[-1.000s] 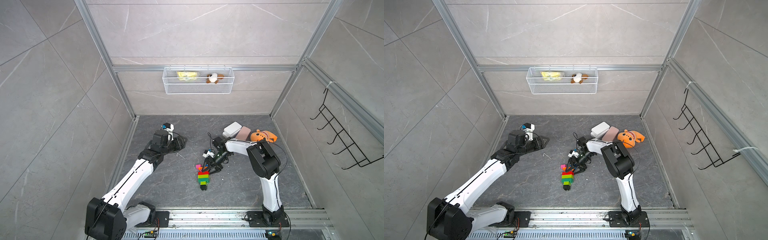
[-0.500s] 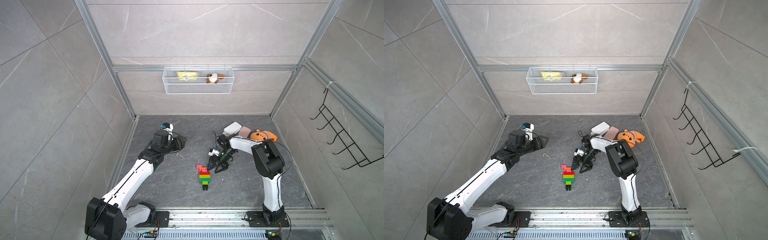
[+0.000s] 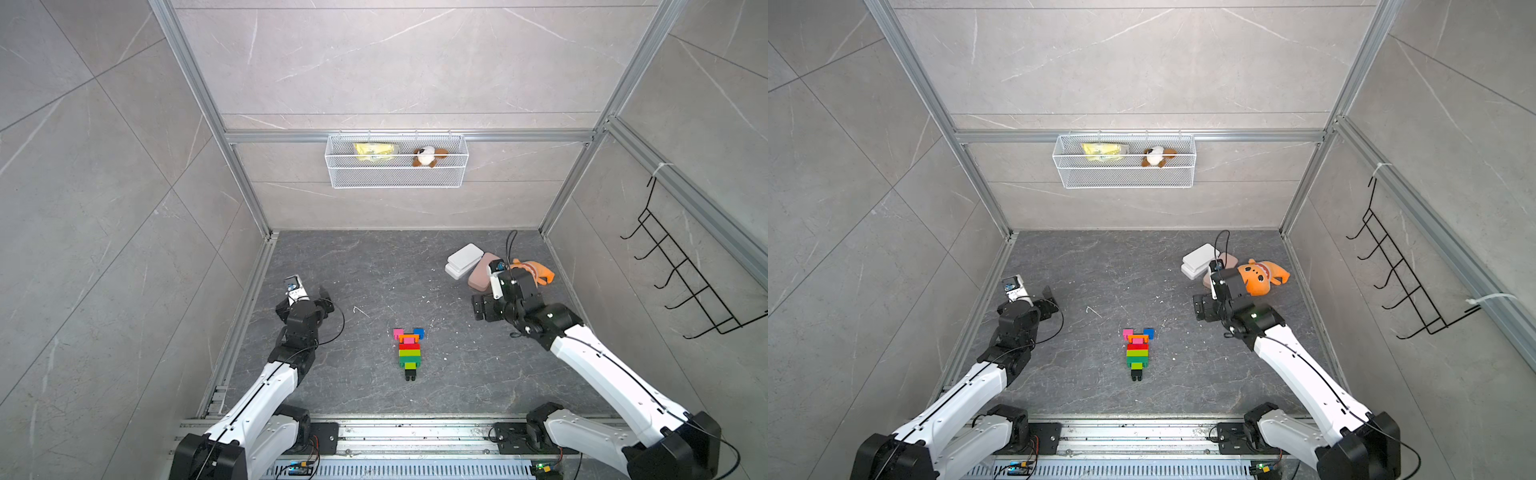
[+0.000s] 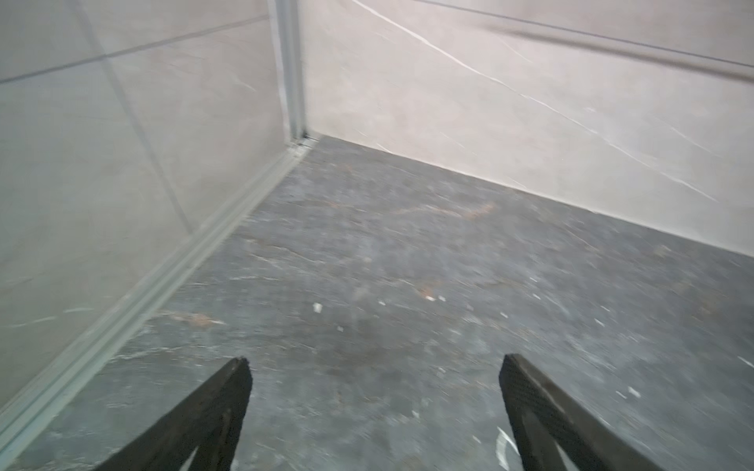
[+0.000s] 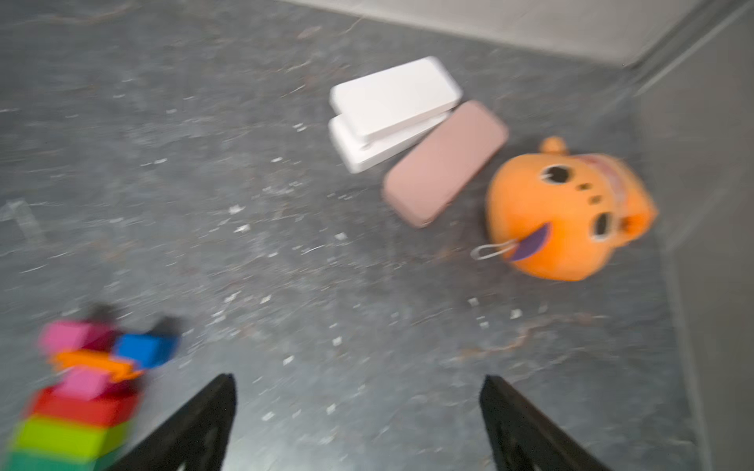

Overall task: Assemble a carrot with lego
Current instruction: Reset both arms

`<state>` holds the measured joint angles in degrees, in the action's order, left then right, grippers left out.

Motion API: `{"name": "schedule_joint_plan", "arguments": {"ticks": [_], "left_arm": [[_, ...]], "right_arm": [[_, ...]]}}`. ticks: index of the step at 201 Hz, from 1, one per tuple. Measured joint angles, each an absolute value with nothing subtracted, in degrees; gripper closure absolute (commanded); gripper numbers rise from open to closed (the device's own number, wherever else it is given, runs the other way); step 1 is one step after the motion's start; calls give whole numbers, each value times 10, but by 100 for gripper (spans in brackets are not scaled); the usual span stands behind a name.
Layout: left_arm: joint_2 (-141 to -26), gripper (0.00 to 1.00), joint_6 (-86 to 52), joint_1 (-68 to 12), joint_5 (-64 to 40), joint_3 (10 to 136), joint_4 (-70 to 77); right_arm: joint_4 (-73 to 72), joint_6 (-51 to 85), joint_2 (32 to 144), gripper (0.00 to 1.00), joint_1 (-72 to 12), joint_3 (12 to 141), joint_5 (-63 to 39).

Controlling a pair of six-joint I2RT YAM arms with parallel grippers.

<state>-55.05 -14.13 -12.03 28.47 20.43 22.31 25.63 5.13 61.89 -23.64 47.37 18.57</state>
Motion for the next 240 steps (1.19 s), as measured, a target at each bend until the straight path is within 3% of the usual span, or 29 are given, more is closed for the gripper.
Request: {"name": "schedule_joint_plan", "arguments": {"ticks": [29,67,126,164,240], "left_arm": [[-625,1,-90,-82,270,147,349],[-762,1,-47,-48,193,132,471],[-852,1,-52,36,114,137,593],[-859,2,-60,45,101,131,626],[-859,2,-62,45,99,131,636]], "right_arm": [[97,9,631,1,-219,315,290],[-32,-23,701,1,-179,284,306],[-190,-23,737,1,-43,272,136],[-282,-21,831,1,-23,251,61],[-329,-11,835,0,-4,251,29]]}}
